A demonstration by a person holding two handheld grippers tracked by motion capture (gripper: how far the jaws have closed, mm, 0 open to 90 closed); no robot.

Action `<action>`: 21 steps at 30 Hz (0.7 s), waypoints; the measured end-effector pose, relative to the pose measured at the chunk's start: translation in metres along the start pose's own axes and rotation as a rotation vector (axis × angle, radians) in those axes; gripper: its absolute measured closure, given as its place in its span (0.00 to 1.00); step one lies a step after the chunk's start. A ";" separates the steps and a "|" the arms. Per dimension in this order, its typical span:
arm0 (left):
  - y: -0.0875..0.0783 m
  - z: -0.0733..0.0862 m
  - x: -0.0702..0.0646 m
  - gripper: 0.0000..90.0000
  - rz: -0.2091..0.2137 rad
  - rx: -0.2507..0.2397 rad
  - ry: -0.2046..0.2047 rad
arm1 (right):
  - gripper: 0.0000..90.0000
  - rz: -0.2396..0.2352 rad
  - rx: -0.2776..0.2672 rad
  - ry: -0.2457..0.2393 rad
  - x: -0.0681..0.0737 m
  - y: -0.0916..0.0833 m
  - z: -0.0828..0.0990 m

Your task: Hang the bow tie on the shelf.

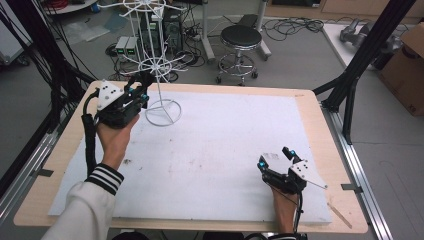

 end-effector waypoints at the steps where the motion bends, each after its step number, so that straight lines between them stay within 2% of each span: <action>1: 0.002 0.000 0.000 0.86 0.001 -0.001 -0.002 | 0.10 0.000 0.001 -0.001 0.000 0.000 0.000; 10: 0.017 0.007 -0.002 0.86 0.001 0.026 0.027 | 0.10 0.002 -0.002 -0.003 0.000 0.000 0.000; 21: 0.036 0.021 -0.002 0.85 0.013 0.085 0.014 | 0.10 0.000 0.000 -0.004 0.000 0.000 0.000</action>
Point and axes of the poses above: each handheld gripper's, and its own axes: y roughly forward along the jaws, z roughly out of its underside, x roughly to its left, the point moved 3 cm from there along y, roughly forward along the jaws, and after that the axes turned 6 degrees about -z, right-handed, at the moved point
